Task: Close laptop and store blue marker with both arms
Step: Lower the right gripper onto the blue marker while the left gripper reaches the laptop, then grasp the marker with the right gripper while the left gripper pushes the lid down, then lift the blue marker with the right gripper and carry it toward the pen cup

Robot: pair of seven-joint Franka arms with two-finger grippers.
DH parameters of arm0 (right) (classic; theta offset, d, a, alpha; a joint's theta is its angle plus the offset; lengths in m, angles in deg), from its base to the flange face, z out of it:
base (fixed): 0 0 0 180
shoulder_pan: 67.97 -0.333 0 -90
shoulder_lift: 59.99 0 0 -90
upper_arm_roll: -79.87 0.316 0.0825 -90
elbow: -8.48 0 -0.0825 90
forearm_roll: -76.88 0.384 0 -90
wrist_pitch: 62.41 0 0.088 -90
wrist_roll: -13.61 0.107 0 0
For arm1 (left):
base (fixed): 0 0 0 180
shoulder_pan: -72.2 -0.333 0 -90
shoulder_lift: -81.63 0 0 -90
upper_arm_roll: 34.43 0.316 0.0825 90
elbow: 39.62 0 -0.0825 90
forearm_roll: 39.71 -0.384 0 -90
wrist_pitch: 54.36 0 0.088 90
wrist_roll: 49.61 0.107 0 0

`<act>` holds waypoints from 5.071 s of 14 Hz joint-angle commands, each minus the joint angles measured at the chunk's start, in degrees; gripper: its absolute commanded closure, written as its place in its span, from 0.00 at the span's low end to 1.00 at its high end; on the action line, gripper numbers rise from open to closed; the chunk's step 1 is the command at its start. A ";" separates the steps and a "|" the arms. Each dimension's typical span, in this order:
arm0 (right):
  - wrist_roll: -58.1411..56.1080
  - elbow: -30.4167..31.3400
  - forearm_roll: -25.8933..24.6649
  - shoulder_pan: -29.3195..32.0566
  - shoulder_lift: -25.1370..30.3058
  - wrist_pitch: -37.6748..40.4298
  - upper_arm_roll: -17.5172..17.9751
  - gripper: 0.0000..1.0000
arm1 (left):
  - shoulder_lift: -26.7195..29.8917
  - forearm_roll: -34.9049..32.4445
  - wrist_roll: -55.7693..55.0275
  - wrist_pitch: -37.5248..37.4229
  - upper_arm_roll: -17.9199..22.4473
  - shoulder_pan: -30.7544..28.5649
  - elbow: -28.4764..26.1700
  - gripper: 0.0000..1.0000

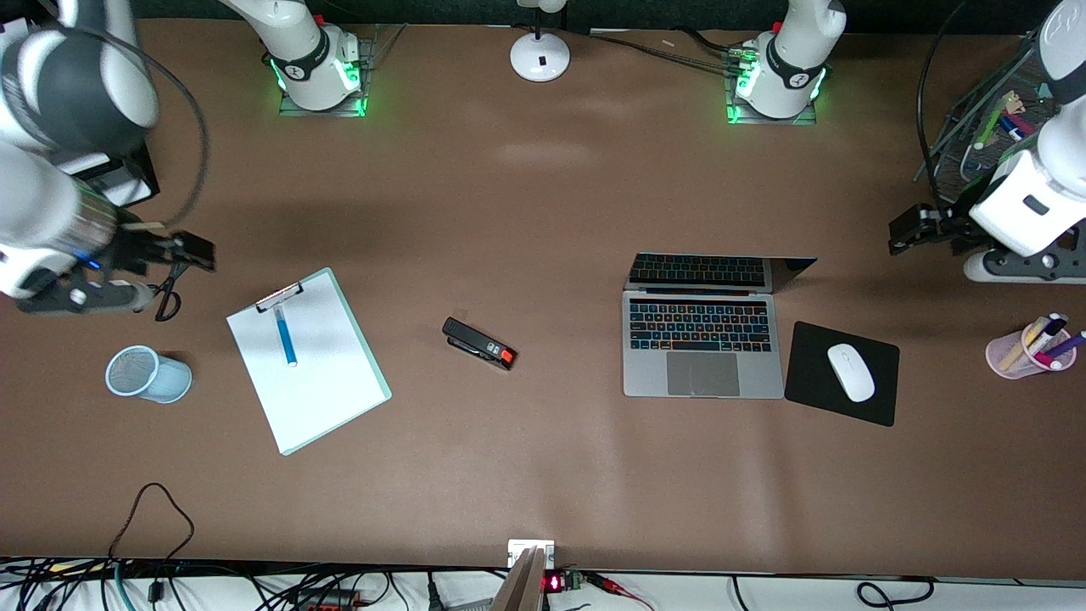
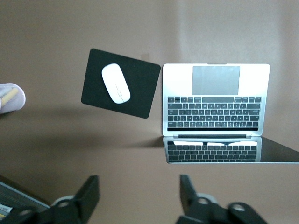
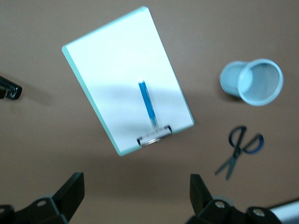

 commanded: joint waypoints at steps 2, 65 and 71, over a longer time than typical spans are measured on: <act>-0.09 -0.54 -0.51 -0.26 -5.35 -4.62 -0.22 0.00 | -3.09 -1.03 0.85 -7.26 -0.10 0.48 5.98 0.95; -28.78 5.44 1.07 1.49 -10.48 -29.24 1.54 0.93 | -36.66 -14.29 -11.98 64.90 -16.01 -3.83 -9.57 1.00; -62.52 3.95 14.14 8.60 -7.74 -29.15 1.54 0.93 | -37.45 -14.65 -11.98 64.90 -16.01 -3.83 -9.75 1.00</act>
